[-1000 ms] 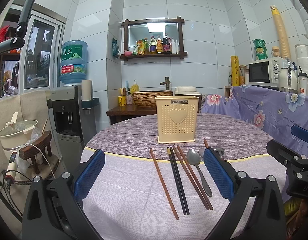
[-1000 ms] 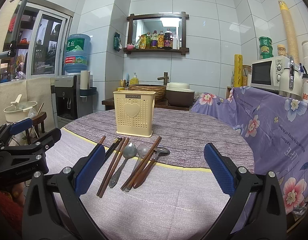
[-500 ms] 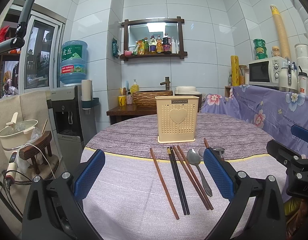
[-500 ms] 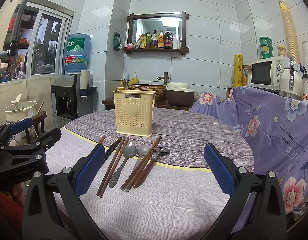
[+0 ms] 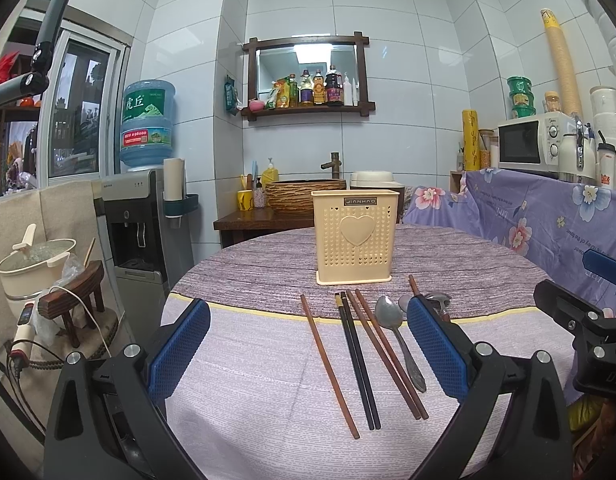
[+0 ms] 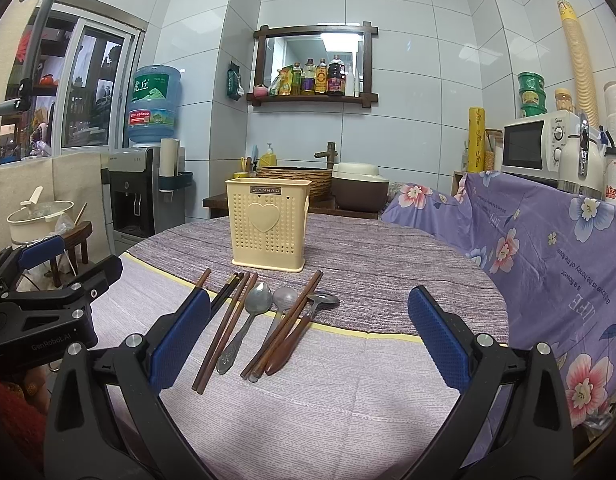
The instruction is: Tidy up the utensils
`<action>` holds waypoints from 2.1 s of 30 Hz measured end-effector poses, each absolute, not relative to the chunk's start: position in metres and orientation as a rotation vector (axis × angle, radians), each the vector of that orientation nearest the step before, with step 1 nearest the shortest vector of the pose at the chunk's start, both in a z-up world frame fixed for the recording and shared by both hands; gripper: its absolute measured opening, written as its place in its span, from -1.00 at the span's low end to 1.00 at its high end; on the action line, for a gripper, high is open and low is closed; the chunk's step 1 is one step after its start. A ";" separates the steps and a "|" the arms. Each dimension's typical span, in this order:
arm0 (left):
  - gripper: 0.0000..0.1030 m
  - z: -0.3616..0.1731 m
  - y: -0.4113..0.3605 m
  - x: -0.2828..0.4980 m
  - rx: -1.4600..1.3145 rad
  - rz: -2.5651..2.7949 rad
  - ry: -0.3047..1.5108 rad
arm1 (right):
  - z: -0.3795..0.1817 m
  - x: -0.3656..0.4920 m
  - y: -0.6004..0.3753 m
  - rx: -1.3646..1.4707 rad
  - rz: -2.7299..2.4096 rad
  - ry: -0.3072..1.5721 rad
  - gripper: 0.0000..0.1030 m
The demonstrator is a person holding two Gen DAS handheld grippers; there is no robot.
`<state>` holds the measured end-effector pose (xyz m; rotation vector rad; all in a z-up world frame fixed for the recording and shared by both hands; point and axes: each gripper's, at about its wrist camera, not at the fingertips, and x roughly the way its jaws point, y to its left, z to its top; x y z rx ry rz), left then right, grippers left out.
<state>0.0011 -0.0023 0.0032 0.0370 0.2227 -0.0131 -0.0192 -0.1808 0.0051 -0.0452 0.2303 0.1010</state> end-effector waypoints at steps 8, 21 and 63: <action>0.90 -0.002 0.000 0.008 0.028 -0.023 0.258 | 0.000 -0.013 -0.182 -0.046 0.088 0.254 0.90; 0.59 -0.015 0.037 0.141 -0.003 -0.077 0.716 | 0.004 0.120 -0.207 -0.036 0.096 0.596 0.90; -0.54 -0.048 0.022 0.238 -0.016 0.009 1.053 | -0.061 0.314 -0.168 -0.012 0.124 1.080 -0.65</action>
